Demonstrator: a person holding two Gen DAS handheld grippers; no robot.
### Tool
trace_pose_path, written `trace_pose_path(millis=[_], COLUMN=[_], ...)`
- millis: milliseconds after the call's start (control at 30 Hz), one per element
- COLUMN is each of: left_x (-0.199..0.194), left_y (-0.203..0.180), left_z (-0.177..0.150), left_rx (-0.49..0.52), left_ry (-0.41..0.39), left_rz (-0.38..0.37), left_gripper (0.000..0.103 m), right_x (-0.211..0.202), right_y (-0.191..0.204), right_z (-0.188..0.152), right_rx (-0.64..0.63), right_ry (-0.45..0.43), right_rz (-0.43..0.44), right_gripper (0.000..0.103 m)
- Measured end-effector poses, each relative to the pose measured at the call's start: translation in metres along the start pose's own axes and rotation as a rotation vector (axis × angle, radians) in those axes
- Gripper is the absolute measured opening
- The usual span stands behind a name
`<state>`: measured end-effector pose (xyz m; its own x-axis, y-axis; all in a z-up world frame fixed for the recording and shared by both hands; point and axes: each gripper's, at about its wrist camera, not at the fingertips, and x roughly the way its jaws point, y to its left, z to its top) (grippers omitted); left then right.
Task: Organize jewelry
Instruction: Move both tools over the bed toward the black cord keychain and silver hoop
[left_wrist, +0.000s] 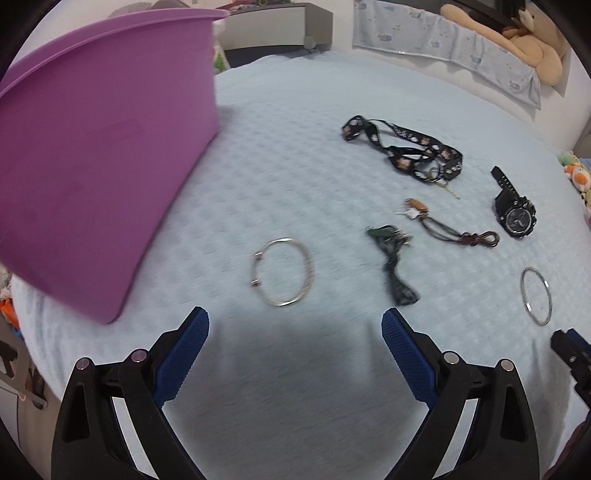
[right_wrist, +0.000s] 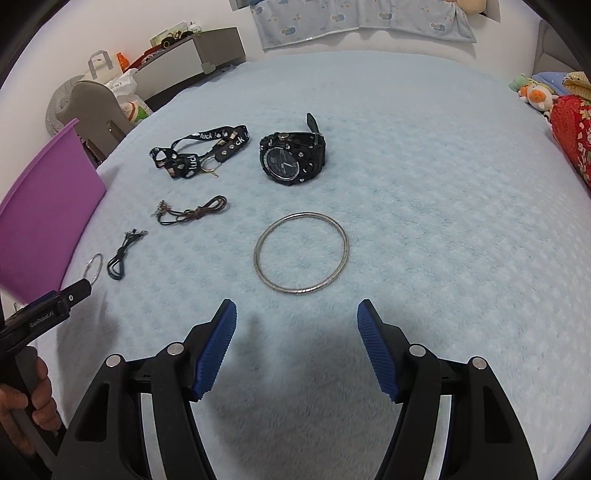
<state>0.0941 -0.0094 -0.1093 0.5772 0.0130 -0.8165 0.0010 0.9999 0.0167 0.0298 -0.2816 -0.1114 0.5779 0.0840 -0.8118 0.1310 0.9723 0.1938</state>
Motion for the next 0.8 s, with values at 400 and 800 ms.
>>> trace_pose_path(millis=[400,800], left_x=[0.026,0.043], left_y=[-0.041,-0.042], left_z=[0.013,0.02], left_rx=[0.036,0.027], left_ry=[0.008,0.015], left_rz=[-0.037,-0.04], left_gripper=[0.093,0.093], right_x=[0.02,0.034], right_y=[-0.001,0.001], right_z=[0.01,0.013], right_rx=[-0.024,-0.048], right_ry=[0.006,0.014], right_rz=[-0.019,-0.034], right_gripper=[0.071,0.075])
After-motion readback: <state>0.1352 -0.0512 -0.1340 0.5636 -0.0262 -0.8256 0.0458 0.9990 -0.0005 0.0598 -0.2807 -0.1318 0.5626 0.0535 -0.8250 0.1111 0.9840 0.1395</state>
